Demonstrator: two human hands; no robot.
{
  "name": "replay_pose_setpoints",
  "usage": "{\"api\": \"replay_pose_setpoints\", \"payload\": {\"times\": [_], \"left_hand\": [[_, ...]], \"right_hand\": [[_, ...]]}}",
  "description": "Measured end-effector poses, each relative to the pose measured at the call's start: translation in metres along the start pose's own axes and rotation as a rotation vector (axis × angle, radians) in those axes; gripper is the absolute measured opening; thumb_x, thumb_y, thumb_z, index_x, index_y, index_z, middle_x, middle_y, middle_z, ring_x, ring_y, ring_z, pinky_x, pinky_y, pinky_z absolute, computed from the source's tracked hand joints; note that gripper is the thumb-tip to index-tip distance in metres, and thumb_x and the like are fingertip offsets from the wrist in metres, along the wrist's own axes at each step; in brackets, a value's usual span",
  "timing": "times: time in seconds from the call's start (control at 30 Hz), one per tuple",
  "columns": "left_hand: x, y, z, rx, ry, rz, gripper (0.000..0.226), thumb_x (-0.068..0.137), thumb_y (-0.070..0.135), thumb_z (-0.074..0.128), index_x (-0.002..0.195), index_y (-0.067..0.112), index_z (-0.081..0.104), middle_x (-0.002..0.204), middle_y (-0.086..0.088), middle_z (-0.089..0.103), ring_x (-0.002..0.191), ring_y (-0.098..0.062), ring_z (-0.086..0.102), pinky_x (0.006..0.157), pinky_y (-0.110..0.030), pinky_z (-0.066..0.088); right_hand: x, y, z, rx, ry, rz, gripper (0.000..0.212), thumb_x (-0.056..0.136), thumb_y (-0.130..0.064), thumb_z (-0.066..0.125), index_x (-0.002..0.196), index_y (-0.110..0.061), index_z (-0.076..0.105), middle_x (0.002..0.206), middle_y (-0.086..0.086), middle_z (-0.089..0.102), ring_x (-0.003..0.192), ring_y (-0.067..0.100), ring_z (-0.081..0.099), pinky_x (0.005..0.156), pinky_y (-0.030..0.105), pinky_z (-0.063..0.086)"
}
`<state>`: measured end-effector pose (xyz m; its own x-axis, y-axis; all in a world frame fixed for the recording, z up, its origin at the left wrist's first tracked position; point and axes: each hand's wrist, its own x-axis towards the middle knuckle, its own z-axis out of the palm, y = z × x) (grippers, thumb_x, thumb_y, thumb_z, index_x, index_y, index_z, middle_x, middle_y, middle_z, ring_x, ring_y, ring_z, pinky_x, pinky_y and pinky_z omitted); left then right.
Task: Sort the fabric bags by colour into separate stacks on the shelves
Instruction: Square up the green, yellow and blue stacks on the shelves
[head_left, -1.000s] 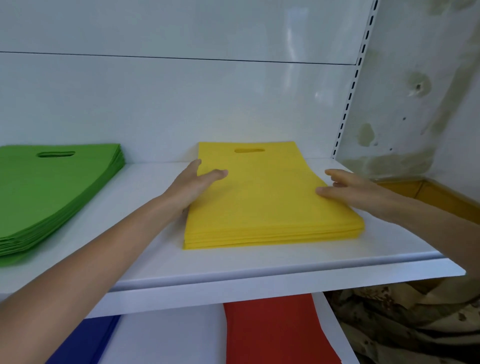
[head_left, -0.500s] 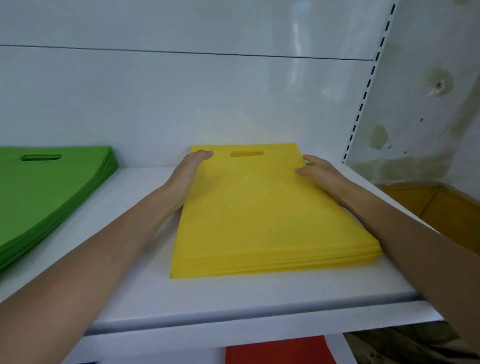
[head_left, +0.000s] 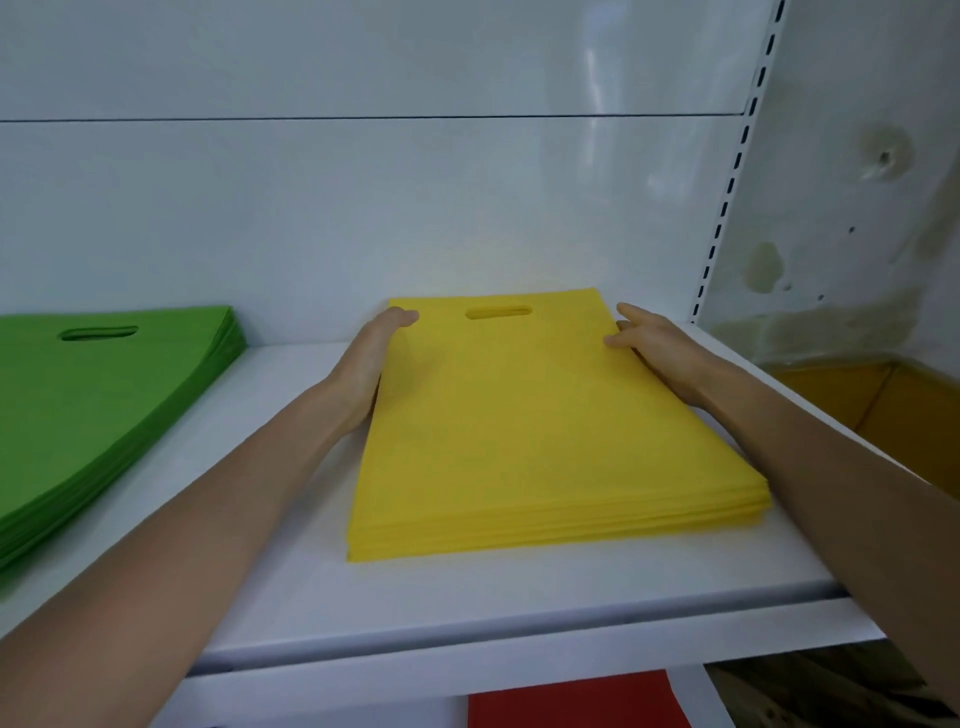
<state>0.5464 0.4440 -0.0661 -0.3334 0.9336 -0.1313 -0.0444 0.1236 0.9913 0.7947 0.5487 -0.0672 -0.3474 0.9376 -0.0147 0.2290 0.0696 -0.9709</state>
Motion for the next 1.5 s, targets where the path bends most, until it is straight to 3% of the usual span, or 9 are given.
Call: {"api": "replay_pose_setpoints", "payload": {"times": [0.07, 0.2, 0.3, 0.43, 0.6, 0.83, 1.0, 1.3, 1.5], "left_hand": [[0.002, -0.001, 0.000, -0.016, 0.003, -0.019, 0.053, 0.073, 0.051, 0.056, 0.112, 0.016, 0.061, 0.102, -0.007, 0.066, 0.085, -0.023, 0.064, 0.077, -0.034, 0.050], [0.008, -0.007, -0.001, -0.032, 0.024, -0.022, 0.084, 0.046, 0.056, 0.064, 0.121, 0.016, 0.057, 0.115, -0.009, 0.062, 0.093, -0.027, 0.062, 0.079, -0.037, 0.050], [0.012, -0.010, -0.003, 0.021, 0.030, -0.028, 0.094, 0.041, 0.062, 0.062, 0.126, 0.022, 0.054, 0.130, -0.006, 0.055, 0.113, -0.027, 0.055, 0.099, -0.045, 0.042], [-0.002, -0.002, 0.006, 0.257, 0.051, 0.091, 0.082, 0.075, 0.052, 0.059, 0.145, 0.022, 0.027, 0.150, 0.001, 0.031, 0.135, -0.022, 0.032, 0.107, -0.033, 0.028], [-0.042, 0.001, -0.019, 0.787, 0.126, 0.128, 0.072, 0.088, 0.050, 0.048, 0.148, 0.027, 0.016, 0.148, -0.004, 0.033, 0.136, -0.023, 0.031, 0.101, -0.032, 0.029], [-0.092, -0.019, 0.001, 1.020, 0.026, 0.167, 0.075, 0.086, 0.057, 0.049, 0.147, 0.028, 0.016, 0.142, -0.014, 0.032, 0.132, -0.028, 0.031, 0.101, -0.035, 0.030], [-0.102, -0.016, -0.003, 1.076, 0.005, 0.093, 0.099, 0.067, 0.073, 0.042, 0.148, 0.027, 0.009, 0.148, -0.008, 0.031, 0.135, -0.027, 0.030, 0.102, -0.033, 0.030], [-0.111, -0.028, 0.013, 1.367, 0.059, 0.173, 0.070, 0.089, 0.062, 0.029, 0.146, 0.024, 0.015, 0.144, -0.016, 0.031, 0.133, -0.031, 0.028, 0.105, -0.039, 0.024], [-0.130, -0.009, -0.038, 1.171, 0.242, 0.538, 0.056, 0.089, 0.052, 0.043, 0.138, 0.026, 0.038, 0.133, -0.008, 0.046, 0.124, -0.025, 0.040, 0.101, -0.035, 0.033]], "right_hand": [[-0.001, -0.003, 0.003, -0.043, 0.020, -0.013, 0.047, 0.096, -0.006, 0.045, 0.141, -0.006, 0.033, 0.142, 0.011, 0.042, 0.117, 0.026, 0.052, 0.086, 0.029, 0.043], [0.003, -0.001, 0.006, -0.150, -0.026, -0.014, 0.028, 0.095, -0.006, 0.044, 0.121, -0.014, 0.052, 0.127, 0.009, 0.056, 0.094, 0.019, 0.059, 0.080, 0.028, 0.047], [0.011, 0.004, 0.006, -0.278, -0.009, -0.025, 0.035, 0.096, -0.013, 0.043, 0.131, -0.013, 0.046, 0.132, 0.008, 0.052, 0.108, 0.022, 0.055, 0.092, 0.032, 0.043], [0.007, 0.002, 0.008, -0.383, 0.018, 0.001, 0.058, 0.095, -0.040, 0.044, 0.146, -0.019, 0.026, 0.149, 0.000, 0.033, 0.133, 0.020, 0.038, 0.109, 0.032, 0.031], [-0.009, 0.007, -0.022, -0.307, 0.064, 0.009, 0.074, 0.088, -0.048, 0.055, 0.147, -0.015, 0.026, 0.142, 0.004, 0.044, 0.121, 0.020, 0.050, 0.109, 0.039, 0.036], [-0.036, 0.007, -0.012, -0.588, 0.016, -0.058, 0.060, 0.090, -0.045, 0.053, 0.143, -0.022, 0.036, 0.144, 0.002, 0.043, 0.130, 0.018, 0.042, 0.099, 0.026, 0.032], [-0.055, 0.001, -0.020, -0.734, 0.001, -0.036, 0.066, 0.090, -0.047, 0.053, 0.145, -0.020, 0.028, 0.143, 0.006, 0.042, 0.130, 0.022, 0.041, 0.099, 0.027, 0.033], [-0.065, 0.007, -0.006, -1.377, 0.014, -0.139, 0.054, 0.099, -0.046, 0.022, 0.144, -0.018, 0.024, 0.139, 0.018, 0.040, 0.129, 0.033, 0.034, 0.100, 0.043, 0.032], [-0.081, -0.037, 0.027, -1.311, 0.258, -0.479, 0.050, 0.097, -0.036, 0.039, 0.141, -0.011, 0.035, 0.138, 0.014, 0.045, 0.125, 0.032, 0.041, 0.101, 0.043, 0.036]]}}
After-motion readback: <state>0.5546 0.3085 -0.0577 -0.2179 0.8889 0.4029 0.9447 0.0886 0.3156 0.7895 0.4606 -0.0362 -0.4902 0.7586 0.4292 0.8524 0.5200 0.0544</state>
